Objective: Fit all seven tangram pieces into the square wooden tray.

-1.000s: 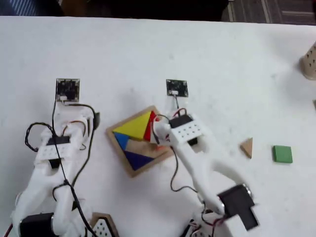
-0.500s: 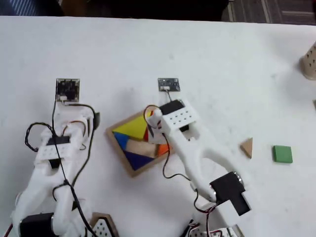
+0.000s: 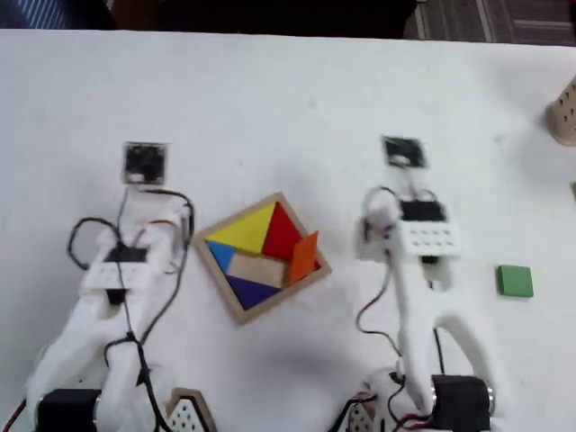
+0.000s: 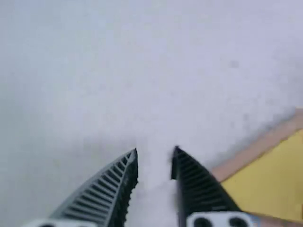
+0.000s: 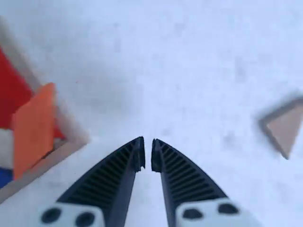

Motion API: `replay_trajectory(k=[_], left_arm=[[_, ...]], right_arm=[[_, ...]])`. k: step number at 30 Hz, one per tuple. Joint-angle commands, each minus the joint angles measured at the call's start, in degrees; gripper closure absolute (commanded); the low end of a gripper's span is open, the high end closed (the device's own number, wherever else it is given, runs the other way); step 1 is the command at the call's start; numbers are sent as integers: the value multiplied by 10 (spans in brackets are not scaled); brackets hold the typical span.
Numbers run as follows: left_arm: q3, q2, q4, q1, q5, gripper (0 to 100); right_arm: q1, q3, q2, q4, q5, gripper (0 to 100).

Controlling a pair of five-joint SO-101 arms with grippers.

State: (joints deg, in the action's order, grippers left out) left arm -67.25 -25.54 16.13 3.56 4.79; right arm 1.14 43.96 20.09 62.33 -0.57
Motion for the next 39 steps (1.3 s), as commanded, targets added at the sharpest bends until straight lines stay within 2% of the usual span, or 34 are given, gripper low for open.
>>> replay_trajectory(k=[1, 4, 9, 13, 19, 25, 31, 39], left_arm=[[40, -19, 4, -101, 20, 941], [69, -15, 0, -174, 63, 982], [133, -5, 0, -281, 129, 978], [199, 89, -1, -335, 142, 978], [327, 293, -17, -317, 143, 978], [378, 360, -17, -295, 140, 978], [362, 367, -11, -326, 138, 977], [291, 292, 11, -378, 138, 977]], right_arm=[[97, 16, 26, -33, -11, 981], [134, 18, 26, -34, -11, 981], [138, 19, 22, -37, -11, 981], [138, 19, 22, -38, -11, 981], [138, 20, 22, -38, -39, 981], [133, 20, 22, -38, -42, 981], [126, 20, 22, -37, -43, 981], [126, 20, 22, -37, -43, 981]])
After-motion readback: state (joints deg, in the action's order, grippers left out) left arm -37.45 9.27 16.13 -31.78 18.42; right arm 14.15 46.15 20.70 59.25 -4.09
